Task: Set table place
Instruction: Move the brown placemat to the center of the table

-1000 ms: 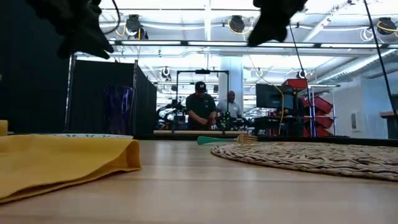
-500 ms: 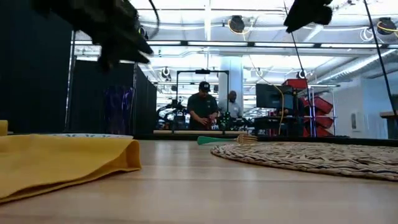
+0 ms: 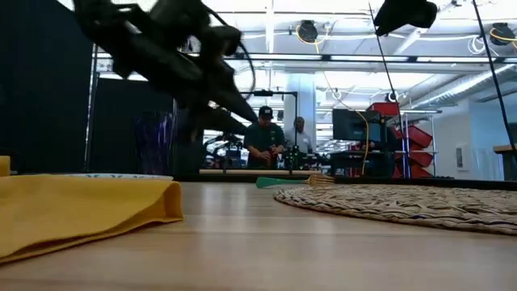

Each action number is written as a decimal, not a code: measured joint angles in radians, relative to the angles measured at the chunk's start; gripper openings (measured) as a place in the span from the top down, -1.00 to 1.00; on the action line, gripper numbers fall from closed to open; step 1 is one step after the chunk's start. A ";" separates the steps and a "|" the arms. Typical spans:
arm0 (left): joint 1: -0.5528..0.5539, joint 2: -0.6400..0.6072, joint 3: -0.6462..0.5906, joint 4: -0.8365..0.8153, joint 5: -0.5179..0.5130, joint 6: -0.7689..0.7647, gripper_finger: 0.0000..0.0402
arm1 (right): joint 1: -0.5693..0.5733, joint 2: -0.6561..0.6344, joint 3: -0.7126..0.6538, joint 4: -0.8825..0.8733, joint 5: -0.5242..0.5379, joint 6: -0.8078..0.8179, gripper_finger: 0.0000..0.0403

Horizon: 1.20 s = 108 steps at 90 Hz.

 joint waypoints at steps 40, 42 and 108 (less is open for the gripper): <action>-0.038 0.266 0.291 -0.094 0.030 0.076 0.56 | 0.000 -0.080 0.000 -0.062 -0.005 -0.003 0.39; -0.043 0.277 0.303 -0.103 0.030 0.081 0.56 | 0.000 -0.085 0.000 -0.063 -0.005 -0.003 0.39; 0.046 0.349 0.577 -0.725 -0.139 0.296 0.56 | 0.000 -0.126 -0.001 -0.080 -0.031 -0.010 0.39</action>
